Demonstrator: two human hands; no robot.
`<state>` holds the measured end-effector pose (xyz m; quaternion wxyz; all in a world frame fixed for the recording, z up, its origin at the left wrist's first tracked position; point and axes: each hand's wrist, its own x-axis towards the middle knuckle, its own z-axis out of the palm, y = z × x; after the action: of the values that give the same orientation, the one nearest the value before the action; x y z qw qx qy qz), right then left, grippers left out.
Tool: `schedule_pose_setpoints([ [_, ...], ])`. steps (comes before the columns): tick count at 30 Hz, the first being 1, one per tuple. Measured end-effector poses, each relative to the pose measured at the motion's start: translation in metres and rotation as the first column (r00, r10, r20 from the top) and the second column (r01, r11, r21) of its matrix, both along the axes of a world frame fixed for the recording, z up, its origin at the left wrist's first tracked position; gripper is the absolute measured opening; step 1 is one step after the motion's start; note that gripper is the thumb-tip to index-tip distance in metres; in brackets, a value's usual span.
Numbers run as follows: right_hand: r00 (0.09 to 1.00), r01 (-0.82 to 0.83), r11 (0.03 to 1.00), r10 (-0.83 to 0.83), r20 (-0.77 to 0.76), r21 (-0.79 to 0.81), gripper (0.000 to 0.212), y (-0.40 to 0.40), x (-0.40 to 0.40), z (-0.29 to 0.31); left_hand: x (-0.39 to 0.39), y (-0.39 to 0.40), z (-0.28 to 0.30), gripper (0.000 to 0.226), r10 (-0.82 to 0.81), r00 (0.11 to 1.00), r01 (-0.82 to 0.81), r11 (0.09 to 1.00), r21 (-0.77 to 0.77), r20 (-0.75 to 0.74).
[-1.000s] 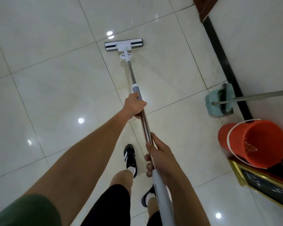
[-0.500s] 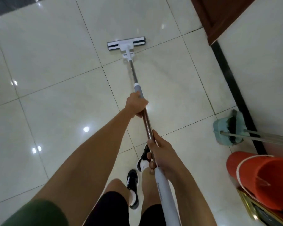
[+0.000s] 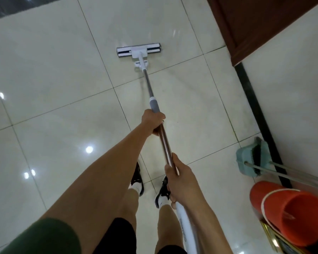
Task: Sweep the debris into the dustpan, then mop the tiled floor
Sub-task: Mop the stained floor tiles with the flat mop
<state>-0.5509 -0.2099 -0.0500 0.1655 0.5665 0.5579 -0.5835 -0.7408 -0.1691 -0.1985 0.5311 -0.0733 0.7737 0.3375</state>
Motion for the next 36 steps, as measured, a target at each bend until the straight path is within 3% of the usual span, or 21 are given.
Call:
schedule_pose_setpoints([
  [7, 0.998, -0.065, 0.997, 0.066, -0.011, 0.033, 0.055, -0.019, -0.001, 0.017, -0.010, -0.027, 0.016, 0.028, -0.050, 0.998, 0.047, 0.996, 0.082, 0.033],
  [16, 0.961, -0.266, 0.960, 0.271, -0.055, 0.083, 0.051, -0.036, -0.022, 0.034, -0.041, -0.079, 0.038, 0.025, 0.073, 0.996, -0.069, 0.994, 0.088, -0.048],
  [28, 0.799, -0.588, 0.806, 0.592, -0.103, 0.067, 0.051, -0.098, -0.080, 0.036, -0.089, -0.220, 0.041, 0.033, 0.384, 0.920, -0.381, 0.923, 0.057, -0.075],
  [36, 0.628, -0.773, 0.630, 0.777, -0.046, 0.076, 0.053, -0.150, -0.128, 0.033, -0.111, -0.311, 0.034, 0.037, 0.570, 0.820, -0.570, 0.822, 0.018, -0.055],
])
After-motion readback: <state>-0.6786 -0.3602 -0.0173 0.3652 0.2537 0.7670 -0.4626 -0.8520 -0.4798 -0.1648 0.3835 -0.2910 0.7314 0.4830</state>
